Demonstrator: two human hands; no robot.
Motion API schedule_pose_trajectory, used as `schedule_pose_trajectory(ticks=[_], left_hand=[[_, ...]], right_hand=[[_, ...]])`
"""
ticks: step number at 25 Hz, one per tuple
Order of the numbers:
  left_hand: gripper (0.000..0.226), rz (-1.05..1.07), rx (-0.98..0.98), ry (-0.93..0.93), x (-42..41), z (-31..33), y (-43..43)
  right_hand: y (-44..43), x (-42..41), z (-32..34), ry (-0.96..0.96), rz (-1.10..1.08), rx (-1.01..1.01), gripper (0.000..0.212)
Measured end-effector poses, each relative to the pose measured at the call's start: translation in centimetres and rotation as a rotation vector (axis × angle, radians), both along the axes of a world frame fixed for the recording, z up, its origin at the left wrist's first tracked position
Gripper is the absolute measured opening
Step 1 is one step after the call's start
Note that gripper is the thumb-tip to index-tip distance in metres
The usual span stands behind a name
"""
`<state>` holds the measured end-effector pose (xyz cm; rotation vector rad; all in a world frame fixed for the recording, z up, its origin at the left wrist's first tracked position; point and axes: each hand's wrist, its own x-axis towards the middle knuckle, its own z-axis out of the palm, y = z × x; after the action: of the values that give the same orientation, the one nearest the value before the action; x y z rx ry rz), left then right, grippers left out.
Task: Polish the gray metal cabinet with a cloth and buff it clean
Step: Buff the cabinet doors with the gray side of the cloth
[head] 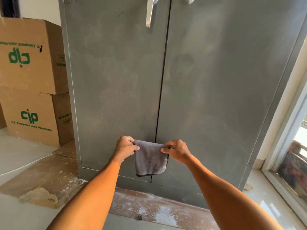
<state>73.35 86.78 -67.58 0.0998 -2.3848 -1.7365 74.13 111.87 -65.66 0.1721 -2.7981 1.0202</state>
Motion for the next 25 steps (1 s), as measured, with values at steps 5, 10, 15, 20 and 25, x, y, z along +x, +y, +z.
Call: schedule_pose_trajectory(ticks=[5, 10, 15, 20, 25], left_hand=[[0.02, -0.002, -0.109, 0.051, 0.0, -3.7, 3.9], [0.022, 0.032, -0.093, 0.071, -0.5, -5.9, 7.3], [0.022, 0.183, -0.008, 0.168, -0.7, -8.2, 10.8], [0.022, 0.293, 0.04, 0.214, -1.6, -10.5, 12.3], [0.029, 0.359, 0.072, 0.334, -2.8, -12.3, 12.9]], right_hand=[[1.9, 0.9, -2.3, -0.023, -0.154, 0.026, 0.01], [3.5, 1.0, -3.3, -0.121, -0.256, -0.095, 0.011], [3.1, 0.2, -5.6, -0.042, -0.386, -0.322, 0.012], [2.0, -1.3, -8.8, 0.198, -0.408, -0.205, 0.011], [0.6, -1.3, -13.9, 0.461, -0.246, -0.157, 0.033]])
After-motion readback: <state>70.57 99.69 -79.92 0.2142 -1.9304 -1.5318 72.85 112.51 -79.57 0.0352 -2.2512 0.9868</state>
